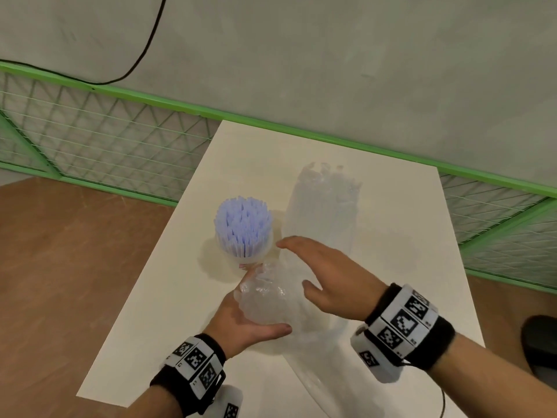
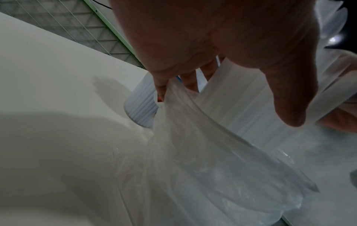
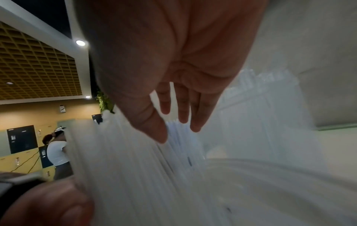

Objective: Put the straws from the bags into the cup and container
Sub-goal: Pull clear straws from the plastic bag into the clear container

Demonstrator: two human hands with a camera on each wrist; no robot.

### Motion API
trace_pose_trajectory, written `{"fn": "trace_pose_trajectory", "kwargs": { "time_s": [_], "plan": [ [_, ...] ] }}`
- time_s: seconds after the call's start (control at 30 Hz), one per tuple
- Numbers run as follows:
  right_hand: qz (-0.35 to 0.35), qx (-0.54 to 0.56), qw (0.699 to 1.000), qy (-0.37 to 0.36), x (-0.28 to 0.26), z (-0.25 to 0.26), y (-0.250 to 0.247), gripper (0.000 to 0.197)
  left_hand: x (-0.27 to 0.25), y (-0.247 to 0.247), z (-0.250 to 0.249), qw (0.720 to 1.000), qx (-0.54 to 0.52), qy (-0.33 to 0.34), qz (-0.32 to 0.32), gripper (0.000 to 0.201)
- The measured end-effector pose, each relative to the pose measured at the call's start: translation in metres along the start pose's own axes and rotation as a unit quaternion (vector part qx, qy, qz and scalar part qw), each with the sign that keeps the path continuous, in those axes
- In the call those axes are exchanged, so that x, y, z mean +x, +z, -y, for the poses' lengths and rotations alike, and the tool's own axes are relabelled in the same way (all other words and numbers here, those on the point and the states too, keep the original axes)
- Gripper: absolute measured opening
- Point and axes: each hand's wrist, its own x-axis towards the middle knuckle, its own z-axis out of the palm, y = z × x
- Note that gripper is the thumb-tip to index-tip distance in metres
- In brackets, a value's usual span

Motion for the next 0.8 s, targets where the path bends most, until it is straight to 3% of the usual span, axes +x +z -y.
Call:
{"fn": "trace_pose_trajectory", "kwargs": {
  "time_s": [0.17, 0.33, 0.47, 0.63, 0.8],
  "plan": [
    [0.032, 0.037, 0.999, -0.016, 0.009, -0.008, 0.005, 0.074, 0.0, 0.001, -0.002, 1.0, 0.018, 0.02, 0.009, 0.086],
    [-0.034, 0.063, 0.996, -0.045, 0.008, -0.014, 0.014, 0.049, 0.0, 0.002, -0.002, 0.999, 0.021, 0.029, 0.011, 0.073],
    [-0.073, 0.118, 0.99, -0.014, 0.002, -0.012, 0.021, 0.032, 0.0, 0.004, 0.0, 0.999, 0.025, 0.036, 0.009, 0.072],
    [-0.097, 0.171, 0.98, 0.026, -0.001, -0.01, 0.028, 0.032, 0.002, 0.003, 0.003, 0.999, 0.018, 0.03, 0.005, 0.069],
    [-0.124, 0.157, 0.98, 0.005, 0.0, -0.01, 0.035, 0.029, 0.004, 0.003, 0.004, 1.0, 0.021, 0.019, 0.002, 0.066]
  ]
}}
